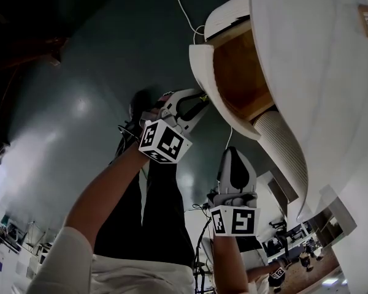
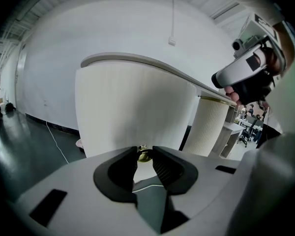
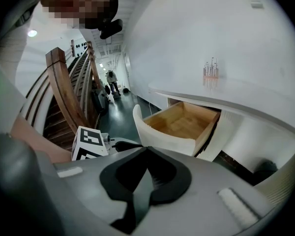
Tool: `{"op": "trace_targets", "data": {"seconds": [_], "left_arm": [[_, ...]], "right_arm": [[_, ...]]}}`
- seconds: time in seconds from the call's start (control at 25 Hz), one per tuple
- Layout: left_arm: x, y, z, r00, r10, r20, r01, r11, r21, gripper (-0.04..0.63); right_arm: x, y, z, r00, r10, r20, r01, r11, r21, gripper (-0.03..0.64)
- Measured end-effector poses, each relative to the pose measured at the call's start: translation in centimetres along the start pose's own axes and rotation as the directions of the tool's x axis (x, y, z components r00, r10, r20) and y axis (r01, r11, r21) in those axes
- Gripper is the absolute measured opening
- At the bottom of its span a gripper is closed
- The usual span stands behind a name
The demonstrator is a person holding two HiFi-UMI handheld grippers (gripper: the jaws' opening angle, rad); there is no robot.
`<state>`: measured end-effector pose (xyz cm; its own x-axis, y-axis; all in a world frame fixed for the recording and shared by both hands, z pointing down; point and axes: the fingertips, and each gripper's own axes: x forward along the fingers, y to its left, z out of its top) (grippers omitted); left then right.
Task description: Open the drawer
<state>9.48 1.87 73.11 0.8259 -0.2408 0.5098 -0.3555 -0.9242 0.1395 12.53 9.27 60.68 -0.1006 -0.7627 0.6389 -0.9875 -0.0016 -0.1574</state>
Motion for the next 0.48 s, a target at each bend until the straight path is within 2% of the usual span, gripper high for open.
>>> {"op": "trace_targets", "data": {"seconds": [0.48], "left_arm": [[-4.4,-0.5,-3.0,0.999,0.011,-0.039,-0.011,1.000,-0.007,0.100]], "right_arm": [[-1.9,4.2,-1.2,0.999,0.042,-0.012,-0.042,0.999,-0.004,0.011]]}}
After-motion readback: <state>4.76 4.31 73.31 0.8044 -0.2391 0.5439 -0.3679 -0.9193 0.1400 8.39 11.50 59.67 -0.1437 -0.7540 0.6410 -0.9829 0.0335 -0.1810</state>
